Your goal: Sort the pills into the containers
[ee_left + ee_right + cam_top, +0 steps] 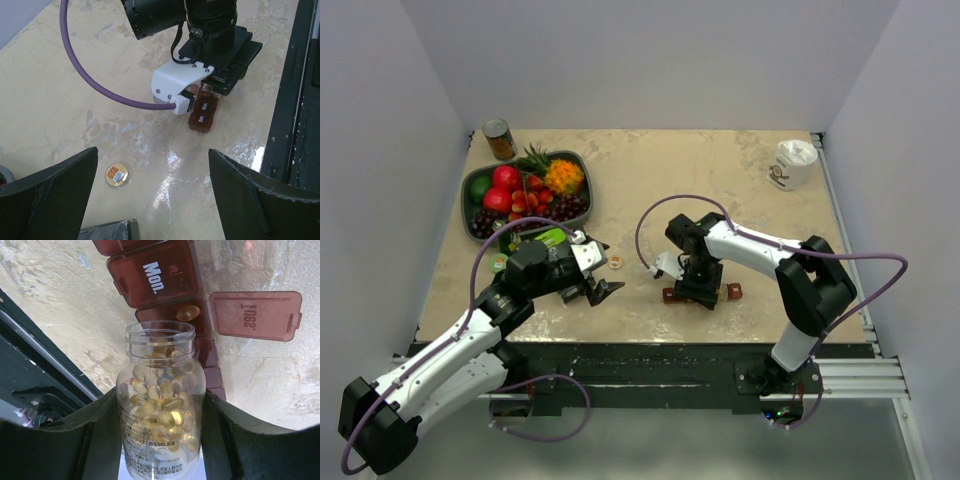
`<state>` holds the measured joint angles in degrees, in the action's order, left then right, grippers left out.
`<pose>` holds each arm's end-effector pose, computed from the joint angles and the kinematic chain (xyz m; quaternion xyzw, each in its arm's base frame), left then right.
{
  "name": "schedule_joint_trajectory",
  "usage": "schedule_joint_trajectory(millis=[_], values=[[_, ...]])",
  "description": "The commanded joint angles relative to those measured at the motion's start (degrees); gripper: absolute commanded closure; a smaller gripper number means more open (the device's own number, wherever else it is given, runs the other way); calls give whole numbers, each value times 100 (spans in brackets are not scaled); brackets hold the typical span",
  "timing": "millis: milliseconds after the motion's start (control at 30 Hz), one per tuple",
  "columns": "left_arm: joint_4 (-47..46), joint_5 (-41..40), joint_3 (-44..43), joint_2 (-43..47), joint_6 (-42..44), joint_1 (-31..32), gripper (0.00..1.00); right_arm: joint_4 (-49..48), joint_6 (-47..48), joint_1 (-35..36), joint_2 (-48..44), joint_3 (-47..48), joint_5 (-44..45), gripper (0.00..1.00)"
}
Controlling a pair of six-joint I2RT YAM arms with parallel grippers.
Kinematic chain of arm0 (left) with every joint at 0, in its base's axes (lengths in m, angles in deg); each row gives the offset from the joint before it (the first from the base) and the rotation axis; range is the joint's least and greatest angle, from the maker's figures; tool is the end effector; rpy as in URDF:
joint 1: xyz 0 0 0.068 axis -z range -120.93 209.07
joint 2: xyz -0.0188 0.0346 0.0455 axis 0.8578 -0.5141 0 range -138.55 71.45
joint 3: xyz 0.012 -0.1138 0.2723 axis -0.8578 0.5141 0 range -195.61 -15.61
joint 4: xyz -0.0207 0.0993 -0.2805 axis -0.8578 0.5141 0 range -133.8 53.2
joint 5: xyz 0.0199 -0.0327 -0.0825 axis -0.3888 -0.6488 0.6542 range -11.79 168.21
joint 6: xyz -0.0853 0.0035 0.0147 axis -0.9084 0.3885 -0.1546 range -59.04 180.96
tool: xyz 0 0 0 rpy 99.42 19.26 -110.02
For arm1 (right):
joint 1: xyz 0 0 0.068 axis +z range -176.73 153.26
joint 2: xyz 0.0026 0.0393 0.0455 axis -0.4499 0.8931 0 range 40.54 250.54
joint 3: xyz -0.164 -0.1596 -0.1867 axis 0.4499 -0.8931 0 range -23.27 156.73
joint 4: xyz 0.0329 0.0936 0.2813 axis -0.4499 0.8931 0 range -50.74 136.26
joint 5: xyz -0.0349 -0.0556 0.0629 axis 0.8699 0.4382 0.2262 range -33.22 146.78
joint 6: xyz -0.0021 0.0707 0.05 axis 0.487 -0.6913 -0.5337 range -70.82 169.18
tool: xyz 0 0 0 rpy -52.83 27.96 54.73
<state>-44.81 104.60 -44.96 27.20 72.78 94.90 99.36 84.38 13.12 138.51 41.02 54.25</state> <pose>0.1768 -0.1695 0.2646 0.4384 0.6445 -0.3007 0.5496 0.2431 0.2074 0.1402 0.6081 -0.7929 -0.0207 0.0339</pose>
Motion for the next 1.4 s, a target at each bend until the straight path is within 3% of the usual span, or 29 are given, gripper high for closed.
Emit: schedule_joint_trajectory(millis=[0,1067,1267,1367], values=[[-127,103,-72,22,146,38,4,134,136,31,-33,198,59,86],[-171,68,-63,22,93,46,4,-182,-136,22,-753,22,-424,86],[-153,-353,-168,-5,-179,46,1,-410,-128,-109,-1254,-75,-757,86],[-57,-976,-291,-101,-574,38,1,-726,-93,-241,-1631,-92,-1082,87]])
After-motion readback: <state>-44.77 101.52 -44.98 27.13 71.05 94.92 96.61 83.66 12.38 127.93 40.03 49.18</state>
